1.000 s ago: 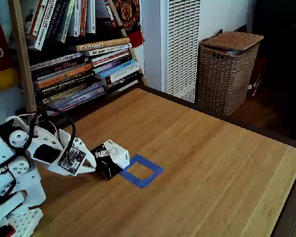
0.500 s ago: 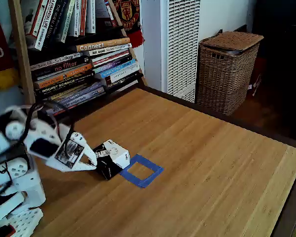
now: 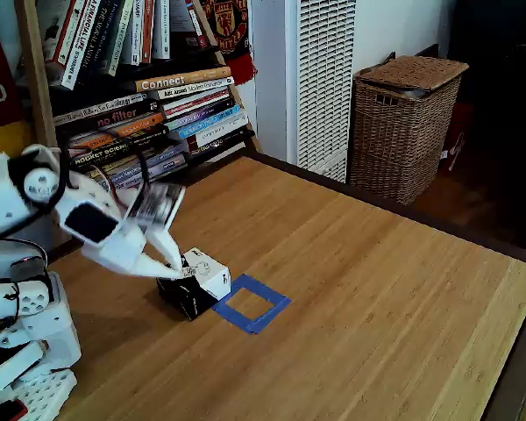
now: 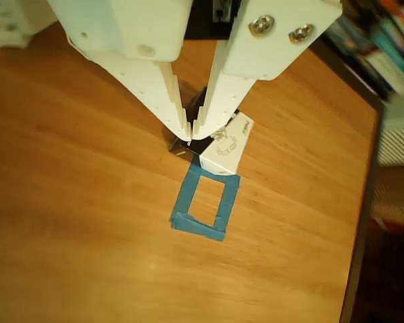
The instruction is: Push the box on top of the target
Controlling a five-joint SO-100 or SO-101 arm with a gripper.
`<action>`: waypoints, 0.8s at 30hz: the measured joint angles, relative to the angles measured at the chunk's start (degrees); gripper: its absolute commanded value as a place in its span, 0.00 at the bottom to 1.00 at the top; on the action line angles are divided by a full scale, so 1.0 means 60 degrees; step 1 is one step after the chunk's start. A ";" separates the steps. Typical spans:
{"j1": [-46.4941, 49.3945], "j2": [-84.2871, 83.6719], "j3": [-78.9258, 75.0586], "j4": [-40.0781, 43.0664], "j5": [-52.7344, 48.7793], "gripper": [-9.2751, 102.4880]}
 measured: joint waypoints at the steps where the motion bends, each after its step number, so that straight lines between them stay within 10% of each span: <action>1: 0.0000 -0.0059 -0.0029 0.0000 -0.0396 0.08; 24: -0.1582 0.0776 0.1934 0.0498 -0.5977 0.08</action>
